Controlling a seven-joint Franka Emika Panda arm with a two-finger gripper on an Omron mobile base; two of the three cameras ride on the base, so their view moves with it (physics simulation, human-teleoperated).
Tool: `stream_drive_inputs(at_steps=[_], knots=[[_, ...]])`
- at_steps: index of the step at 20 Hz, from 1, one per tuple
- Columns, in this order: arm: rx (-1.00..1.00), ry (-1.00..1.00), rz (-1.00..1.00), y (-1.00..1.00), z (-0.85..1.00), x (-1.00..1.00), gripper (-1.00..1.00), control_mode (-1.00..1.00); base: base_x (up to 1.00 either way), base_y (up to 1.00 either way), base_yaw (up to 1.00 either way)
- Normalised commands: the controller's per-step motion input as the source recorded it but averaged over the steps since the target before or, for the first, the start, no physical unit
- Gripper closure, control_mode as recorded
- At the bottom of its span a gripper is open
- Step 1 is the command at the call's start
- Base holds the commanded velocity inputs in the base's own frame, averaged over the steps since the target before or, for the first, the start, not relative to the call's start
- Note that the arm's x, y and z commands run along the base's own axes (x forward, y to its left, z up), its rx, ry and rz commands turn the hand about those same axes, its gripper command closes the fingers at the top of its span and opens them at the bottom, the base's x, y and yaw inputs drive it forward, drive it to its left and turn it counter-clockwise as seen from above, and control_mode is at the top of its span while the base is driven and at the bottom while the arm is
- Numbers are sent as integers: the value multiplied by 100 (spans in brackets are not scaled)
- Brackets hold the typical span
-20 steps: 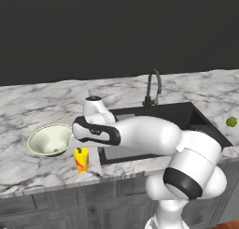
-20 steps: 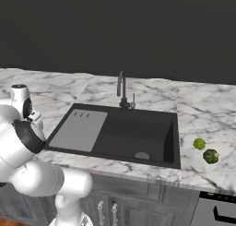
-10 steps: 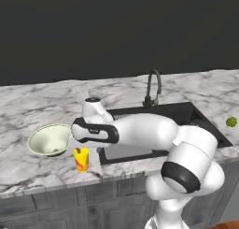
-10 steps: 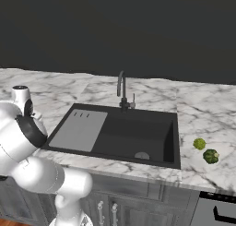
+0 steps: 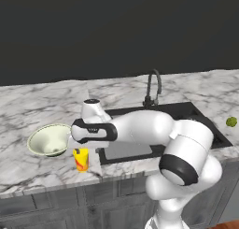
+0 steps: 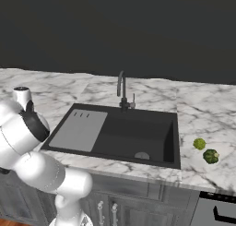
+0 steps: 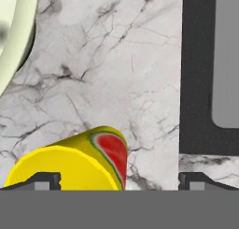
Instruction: Remove the broccoli and broccoli from the sink. Then move the bowl and cup from the counter to the sink for washing.
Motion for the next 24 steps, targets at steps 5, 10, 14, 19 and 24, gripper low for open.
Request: stream_drive_inputs(at_steps=[5,10,14,19,24], knots=[[0,3,0,3,-8,2,-100,-100,0,0,0],[0,4,0,4,-11,0,-100,-100,0,0,0],[-3,4,0,3,-13,0,100,-100,0,0,0],[-8,10,0,1,-15,-1,100,-100,0,0,0],[-3,9,0,-6,-5,0,100,-100,0,0,0]])
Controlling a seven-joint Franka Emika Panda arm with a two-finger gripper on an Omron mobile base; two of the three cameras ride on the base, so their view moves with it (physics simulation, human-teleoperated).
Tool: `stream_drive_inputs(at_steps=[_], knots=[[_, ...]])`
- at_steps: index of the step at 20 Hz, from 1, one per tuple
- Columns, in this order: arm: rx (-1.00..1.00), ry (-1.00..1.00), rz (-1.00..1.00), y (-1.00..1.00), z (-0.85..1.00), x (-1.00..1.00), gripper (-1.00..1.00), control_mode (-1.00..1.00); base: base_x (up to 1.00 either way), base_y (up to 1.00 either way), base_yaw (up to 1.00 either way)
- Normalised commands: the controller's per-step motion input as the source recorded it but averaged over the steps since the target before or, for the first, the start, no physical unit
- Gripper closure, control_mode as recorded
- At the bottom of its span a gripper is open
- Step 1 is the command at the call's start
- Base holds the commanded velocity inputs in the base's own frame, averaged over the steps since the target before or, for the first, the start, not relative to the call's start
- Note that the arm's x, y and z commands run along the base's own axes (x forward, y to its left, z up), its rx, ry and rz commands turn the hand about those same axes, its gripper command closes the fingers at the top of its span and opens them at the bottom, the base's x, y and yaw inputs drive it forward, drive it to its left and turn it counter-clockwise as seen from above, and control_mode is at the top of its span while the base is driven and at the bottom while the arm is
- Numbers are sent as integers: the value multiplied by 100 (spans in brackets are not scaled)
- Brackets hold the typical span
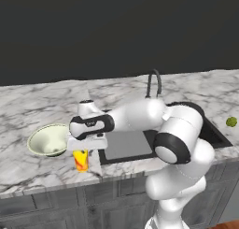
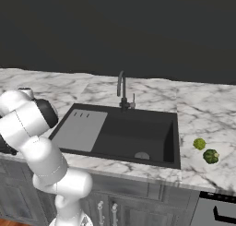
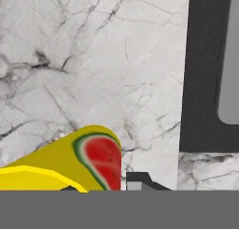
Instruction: Remove the broccoli and broccoli from the sink. Then move the bowl and cup from the counter to the sink for washing.
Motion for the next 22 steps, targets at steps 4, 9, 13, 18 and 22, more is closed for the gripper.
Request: stream_drive_inputs(at_steps=[4,9,13,18,22], knots=[[0,5,0,-19,3,0,100,-100,0,0,0],[0,6,0,-24,18,0,100,-100,0,0,0],[0,6,0,-32,21,0,100,-100,0,0,0],[0,0,-1,-34,21,0,100,-100,0,0,0],[0,0,-3,-39,18,0,100,-100,0,0,0]])
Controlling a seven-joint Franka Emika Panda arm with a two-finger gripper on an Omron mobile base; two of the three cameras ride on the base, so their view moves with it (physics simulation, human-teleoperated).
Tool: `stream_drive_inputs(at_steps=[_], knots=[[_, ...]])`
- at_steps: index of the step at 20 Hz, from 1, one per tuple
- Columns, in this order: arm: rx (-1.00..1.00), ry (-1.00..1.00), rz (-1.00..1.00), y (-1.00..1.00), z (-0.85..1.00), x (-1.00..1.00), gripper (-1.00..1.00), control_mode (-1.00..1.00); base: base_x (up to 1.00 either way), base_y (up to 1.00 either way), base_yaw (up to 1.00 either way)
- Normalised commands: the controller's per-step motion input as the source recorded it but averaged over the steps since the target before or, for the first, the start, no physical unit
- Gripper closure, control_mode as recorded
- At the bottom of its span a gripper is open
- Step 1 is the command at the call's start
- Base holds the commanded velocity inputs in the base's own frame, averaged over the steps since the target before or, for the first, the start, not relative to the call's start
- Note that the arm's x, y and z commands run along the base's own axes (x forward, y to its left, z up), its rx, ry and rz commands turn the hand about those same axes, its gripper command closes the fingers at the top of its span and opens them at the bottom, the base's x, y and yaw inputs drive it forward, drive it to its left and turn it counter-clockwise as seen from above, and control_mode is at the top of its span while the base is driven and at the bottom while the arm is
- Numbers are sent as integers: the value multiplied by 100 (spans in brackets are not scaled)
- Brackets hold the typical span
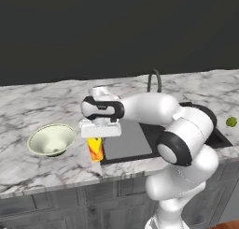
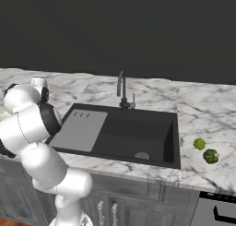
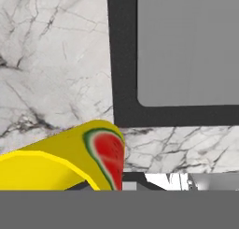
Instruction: Remove the broccoli and broccoli from the sink. Then move the bowl and cup from the counter to the sink for washing.
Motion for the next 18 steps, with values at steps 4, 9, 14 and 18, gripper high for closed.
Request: stream_drive_inputs(at_steps=[4,9,14,18], knots=[[0,0,-4,-39,17,1,100,-100,0,0,0],[0,0,-4,-44,13,0,100,-100,0,0,0],[0,0,-3,-45,10,1,100,-100,0,0,0],[0,0,-3,-46,9,1,100,-100,0,0,0]])
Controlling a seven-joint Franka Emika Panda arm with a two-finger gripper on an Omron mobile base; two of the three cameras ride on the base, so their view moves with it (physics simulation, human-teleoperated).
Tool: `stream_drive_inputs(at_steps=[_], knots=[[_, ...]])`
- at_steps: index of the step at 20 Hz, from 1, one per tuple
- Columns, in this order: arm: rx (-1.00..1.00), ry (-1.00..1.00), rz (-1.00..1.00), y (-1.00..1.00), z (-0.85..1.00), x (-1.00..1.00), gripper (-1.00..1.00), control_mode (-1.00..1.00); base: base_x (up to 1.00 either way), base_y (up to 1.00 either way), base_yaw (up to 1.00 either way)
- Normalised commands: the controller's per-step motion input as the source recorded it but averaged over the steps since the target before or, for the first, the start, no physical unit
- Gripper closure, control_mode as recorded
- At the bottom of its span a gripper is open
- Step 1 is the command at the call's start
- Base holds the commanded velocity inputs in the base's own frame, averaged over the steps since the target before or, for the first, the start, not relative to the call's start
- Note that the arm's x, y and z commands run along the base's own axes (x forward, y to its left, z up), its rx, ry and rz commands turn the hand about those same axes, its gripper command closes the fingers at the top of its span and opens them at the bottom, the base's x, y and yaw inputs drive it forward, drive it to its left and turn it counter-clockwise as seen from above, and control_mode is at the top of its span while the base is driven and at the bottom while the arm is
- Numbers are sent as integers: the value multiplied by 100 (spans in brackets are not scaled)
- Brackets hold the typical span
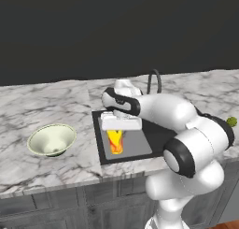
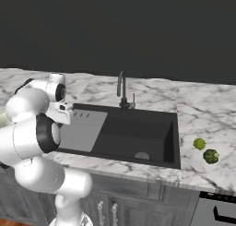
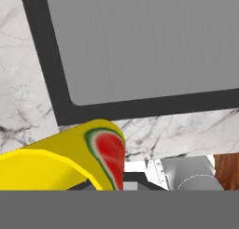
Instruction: Remove the broccoli and broccoli from the sink. Then move the bowl and cup from the counter to the sink for washing.
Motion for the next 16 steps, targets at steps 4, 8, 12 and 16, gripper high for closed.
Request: stream_drive_inputs(at_steps=[4,8,12,16], knots=[[0,0,-3,-47,8,0,100,-100,0,0,0],[0,0,-2,-48,7,1,100,-100,0,0,0],[0,0,-1,-49,7,2,100,-100,0,0,0],[0,0,0,-50,6,3,100,-100,0,0,0]])
